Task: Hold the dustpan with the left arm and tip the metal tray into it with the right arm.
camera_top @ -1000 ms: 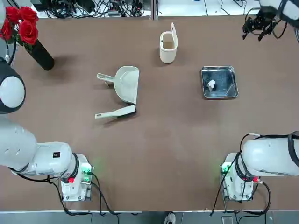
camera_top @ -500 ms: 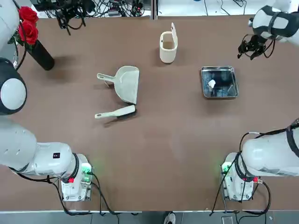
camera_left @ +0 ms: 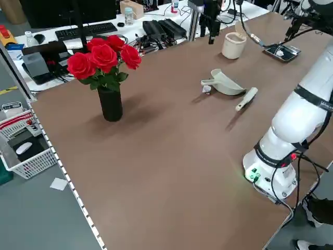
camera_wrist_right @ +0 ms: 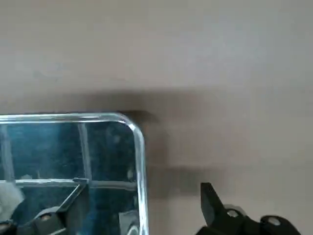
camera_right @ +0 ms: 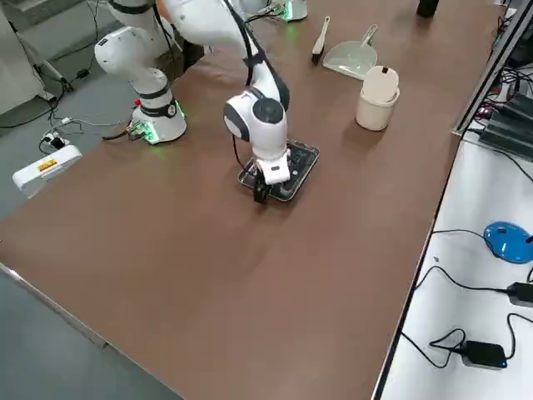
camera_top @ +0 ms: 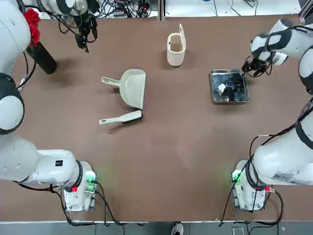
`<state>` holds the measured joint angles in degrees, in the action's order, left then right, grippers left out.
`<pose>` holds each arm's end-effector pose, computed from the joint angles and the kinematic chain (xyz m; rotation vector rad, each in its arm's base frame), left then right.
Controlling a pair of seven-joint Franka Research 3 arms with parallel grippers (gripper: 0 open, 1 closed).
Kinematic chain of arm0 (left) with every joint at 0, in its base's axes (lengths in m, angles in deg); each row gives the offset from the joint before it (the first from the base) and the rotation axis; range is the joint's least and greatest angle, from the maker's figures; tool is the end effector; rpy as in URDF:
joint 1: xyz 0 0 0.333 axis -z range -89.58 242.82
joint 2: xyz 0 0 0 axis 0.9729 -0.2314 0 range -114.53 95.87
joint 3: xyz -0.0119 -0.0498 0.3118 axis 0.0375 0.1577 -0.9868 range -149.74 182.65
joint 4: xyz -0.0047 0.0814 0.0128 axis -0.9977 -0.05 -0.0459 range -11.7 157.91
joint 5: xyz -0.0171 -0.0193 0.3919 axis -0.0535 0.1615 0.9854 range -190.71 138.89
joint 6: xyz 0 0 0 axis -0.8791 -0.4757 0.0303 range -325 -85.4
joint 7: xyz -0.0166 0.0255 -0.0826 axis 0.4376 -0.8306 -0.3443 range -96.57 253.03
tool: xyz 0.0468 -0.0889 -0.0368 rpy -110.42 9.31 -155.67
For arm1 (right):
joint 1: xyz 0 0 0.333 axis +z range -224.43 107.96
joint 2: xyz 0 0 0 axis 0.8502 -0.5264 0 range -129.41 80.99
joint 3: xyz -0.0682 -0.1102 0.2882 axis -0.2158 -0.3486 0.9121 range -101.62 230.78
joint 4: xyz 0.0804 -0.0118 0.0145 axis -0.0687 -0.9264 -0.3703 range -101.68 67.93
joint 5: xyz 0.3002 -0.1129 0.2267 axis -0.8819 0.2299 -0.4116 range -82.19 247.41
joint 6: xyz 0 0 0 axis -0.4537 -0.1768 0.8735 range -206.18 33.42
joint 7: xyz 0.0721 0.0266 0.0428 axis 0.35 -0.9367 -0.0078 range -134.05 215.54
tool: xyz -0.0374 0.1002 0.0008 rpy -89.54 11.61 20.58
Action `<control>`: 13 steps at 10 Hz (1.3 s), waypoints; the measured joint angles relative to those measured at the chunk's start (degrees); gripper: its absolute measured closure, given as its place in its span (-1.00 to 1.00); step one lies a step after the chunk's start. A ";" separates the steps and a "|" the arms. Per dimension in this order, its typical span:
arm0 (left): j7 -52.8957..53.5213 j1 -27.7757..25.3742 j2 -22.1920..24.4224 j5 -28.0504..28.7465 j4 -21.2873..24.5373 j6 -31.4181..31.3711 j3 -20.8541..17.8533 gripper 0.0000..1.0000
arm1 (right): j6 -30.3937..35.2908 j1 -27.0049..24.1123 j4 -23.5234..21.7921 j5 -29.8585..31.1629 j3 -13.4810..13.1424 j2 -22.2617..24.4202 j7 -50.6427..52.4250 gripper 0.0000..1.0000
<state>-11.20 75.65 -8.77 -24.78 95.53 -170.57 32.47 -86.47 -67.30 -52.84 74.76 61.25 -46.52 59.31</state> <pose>0.5285 -0.1409 0.4616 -2.4658 -1.8569 0.0241 0.5267 -0.1182 0.1902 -3.0689 0.0069 0.0971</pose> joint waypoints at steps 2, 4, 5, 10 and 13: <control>-8.54 0.02 0.08 0.00 7.33 -9.17 1.43 -0.95 | -0.68 0.00 -0.08 0.00 0.03 -1.43 0.59 -0.77; -11.35 0.02 0.00 0.00 12.70 -14.90 2.02 -0.95 | -0.66 0.00 -0.08 -0.02 0.06 -1.43 0.79 -0.12; -12.21 0.00 0.00 0.00 14.53 -17.08 2.45 -0.95 | -0.63 0.00 -0.13 -0.26 0.09 -1.48 0.80 0.10; -18.86 0.05 -2.71 2.43 22.83 -30.25 5.77 -0.92 | -0.62 -0.40 -0.20 -1.34 0.03 -1.64 3.25 0.44; -27.68 -0.10 -9.38 13.53 22.88 -36.73 6.07 -0.93 | -0.44 -0.49 -0.17 -2.20 0.10 -1.62 3.89 0.61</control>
<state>-38.88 75.55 -18.15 -11.24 118.41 -207.30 38.54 -86.91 -67.79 -53.02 72.56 61.34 -48.14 63.20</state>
